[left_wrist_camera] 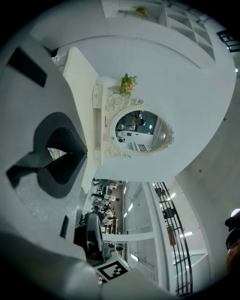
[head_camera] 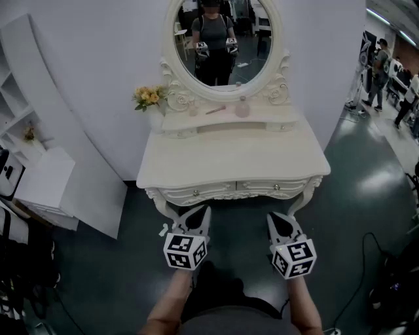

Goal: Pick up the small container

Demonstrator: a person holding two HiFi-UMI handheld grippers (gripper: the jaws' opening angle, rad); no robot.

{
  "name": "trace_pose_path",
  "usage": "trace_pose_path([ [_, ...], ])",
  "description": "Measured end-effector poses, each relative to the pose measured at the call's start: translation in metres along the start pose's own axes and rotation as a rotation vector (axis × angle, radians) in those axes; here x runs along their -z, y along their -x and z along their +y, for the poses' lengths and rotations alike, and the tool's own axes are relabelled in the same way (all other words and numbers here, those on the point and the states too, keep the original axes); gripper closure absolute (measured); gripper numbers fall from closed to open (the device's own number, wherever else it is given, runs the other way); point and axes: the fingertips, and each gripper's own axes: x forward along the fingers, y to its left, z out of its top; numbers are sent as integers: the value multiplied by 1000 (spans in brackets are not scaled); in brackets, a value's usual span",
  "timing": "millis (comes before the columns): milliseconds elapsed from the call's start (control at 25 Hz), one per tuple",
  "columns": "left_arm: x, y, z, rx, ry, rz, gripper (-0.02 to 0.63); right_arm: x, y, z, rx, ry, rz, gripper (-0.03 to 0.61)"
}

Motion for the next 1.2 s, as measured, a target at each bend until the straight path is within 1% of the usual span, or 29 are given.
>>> trace_pose_path([
  [480, -1, 0, -1, -33, -4, -8, 607, -3, 1, -5, -33, 1, -28, 574],
  [640, -5, 0, 3, -55, -7, -17, 607, -7, -2, -8, -37, 2, -47, 574],
  [880, -2, -2, 12, -81, -3, -5, 607, -11, -9, -13, -44, -19, -66, 572],
  [1200, -2, -20, 34, -100, 16, -3, 607, -17, -31, -21, -48, -13, -41, 490],
])
